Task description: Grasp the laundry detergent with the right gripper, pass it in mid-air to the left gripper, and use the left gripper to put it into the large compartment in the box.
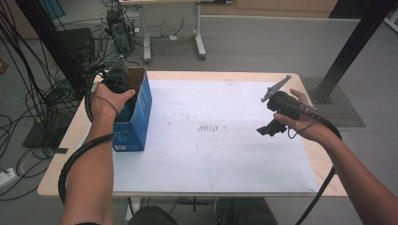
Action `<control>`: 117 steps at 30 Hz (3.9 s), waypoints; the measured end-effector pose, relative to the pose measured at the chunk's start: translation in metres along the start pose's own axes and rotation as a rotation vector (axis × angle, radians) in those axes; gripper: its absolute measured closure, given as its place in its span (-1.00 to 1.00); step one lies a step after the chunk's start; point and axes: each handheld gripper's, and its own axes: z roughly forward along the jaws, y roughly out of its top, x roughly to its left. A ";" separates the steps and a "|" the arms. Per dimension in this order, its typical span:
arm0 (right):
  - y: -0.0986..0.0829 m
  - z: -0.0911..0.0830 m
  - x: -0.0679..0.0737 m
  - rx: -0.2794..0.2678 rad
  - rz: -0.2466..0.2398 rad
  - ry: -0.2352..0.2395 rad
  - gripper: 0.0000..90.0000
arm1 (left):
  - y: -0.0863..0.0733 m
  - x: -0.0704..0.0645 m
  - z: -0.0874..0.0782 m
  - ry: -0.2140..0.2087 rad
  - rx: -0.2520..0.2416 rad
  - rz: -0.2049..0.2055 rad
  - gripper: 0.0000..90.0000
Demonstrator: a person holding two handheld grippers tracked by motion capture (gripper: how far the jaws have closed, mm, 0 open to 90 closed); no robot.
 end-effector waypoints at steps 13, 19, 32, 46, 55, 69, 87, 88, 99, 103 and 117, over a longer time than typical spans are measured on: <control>0.003 0.000 0.001 -0.004 -0.007 0.000 -0.99 | 0.000 0.000 0.000 -0.001 -0.001 0.000 -0.19; 0.002 0.000 0.001 -0.006 -0.003 0.001 -0.99 | -0.001 0.000 0.000 -0.001 -0.010 -0.005 -0.19; 0.005 0.002 0.002 -0.013 -0.009 0.007 -0.99 | -0.001 0.000 0.000 0.001 -0.009 -0.005 -0.19; 0.006 0.001 0.002 -0.006 -0.010 0.002 -0.99 | -0.002 0.001 0.000 -0.001 -0.014 -0.007 -0.19; 0.005 0.000 0.002 -0.005 -0.011 0.000 -0.99 | -0.002 0.001 0.000 0.000 -0.017 -0.006 -0.19; 0.004 -0.001 0.002 -0.002 -0.011 -0.002 -0.99 | -0.002 0.000 0.000 0.001 -0.017 -0.007 -0.19; 0.002 0.002 0.002 -0.004 -0.004 0.004 -0.99 | -0.002 0.000 0.000 0.005 -0.018 -0.005 -0.19; 0.002 0.002 0.002 -0.005 -0.003 0.004 -0.99 | -0.002 0.000 0.000 0.006 -0.018 -0.005 -0.19; 0.001 0.003 0.002 -0.001 -0.003 0.008 -0.99 | -0.002 0.001 0.000 -0.001 -0.020 -0.009 -0.20; 0.000 0.003 0.002 -0.003 -0.002 0.009 -0.99 | -0.002 0.000 0.000 0.000 -0.021 -0.007 -0.20; 0.001 0.003 0.004 -0.007 -0.002 0.009 -0.99 | -0.002 0.002 -0.015 0.006 -0.052 -0.004 -0.27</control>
